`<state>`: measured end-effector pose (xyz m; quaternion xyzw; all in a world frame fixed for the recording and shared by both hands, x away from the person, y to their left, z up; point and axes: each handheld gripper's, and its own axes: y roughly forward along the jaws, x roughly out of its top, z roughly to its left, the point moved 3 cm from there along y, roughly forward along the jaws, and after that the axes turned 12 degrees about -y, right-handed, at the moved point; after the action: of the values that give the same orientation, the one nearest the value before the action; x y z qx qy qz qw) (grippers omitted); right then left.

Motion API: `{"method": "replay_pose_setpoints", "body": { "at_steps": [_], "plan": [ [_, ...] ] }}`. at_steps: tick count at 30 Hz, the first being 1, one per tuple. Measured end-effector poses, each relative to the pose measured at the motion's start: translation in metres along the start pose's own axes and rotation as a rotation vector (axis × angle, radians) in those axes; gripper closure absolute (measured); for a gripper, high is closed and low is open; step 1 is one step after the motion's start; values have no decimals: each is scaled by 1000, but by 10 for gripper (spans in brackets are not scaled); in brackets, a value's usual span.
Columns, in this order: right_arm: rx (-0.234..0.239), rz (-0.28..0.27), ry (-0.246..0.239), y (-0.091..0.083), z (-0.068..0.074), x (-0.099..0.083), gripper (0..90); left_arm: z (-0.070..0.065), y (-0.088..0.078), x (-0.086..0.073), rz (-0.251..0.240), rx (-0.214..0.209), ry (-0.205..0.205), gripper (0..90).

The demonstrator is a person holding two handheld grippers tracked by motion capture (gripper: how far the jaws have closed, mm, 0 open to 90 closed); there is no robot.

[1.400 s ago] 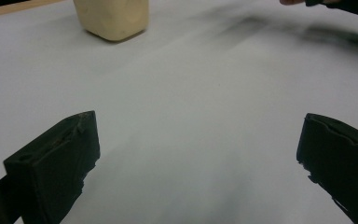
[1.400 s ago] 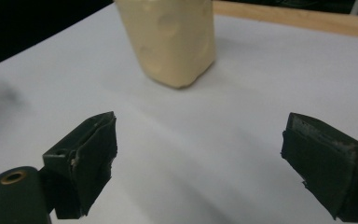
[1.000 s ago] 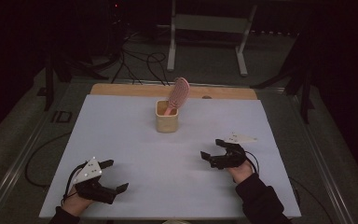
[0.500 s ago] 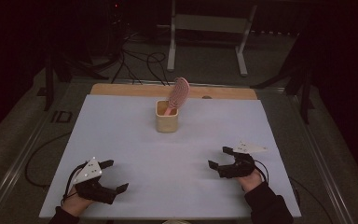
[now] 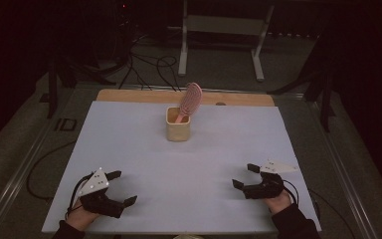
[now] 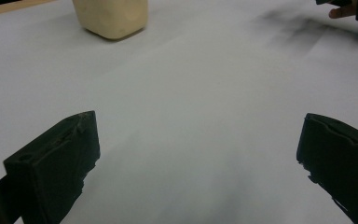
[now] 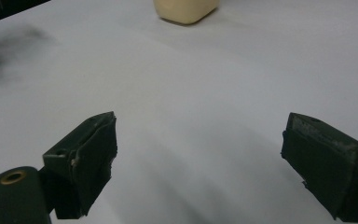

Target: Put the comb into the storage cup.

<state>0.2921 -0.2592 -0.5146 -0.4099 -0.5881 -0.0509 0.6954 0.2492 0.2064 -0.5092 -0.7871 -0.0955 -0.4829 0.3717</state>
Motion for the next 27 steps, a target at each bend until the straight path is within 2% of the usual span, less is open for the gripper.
{"method": "replay_pose_setpoints", "body": {
  "at_steps": [1, 8, 15, 20, 27],
  "plan": [
    [-14, 8, -18, -5, 0, -3, 102, 0, 0, 0, 1, 0, 3, 1],
    [-45, -1, -17, -19, -1, -13, 102, 0, 0, 0, 2, 0, 0, 1],
    [-72, 15, 7, -25, -1, -24, 102, 0, 0, 0, 1, 1, 1, 1],
    [-69, 37, 12, -21, -1, -29, 102, 0, 1, 0, 2, -1, 1, 1],
    [-57, 29, -2, -14, 0, -25, 102, 0, 0, 0, 1, 1, -2, 1]
  ]
}}
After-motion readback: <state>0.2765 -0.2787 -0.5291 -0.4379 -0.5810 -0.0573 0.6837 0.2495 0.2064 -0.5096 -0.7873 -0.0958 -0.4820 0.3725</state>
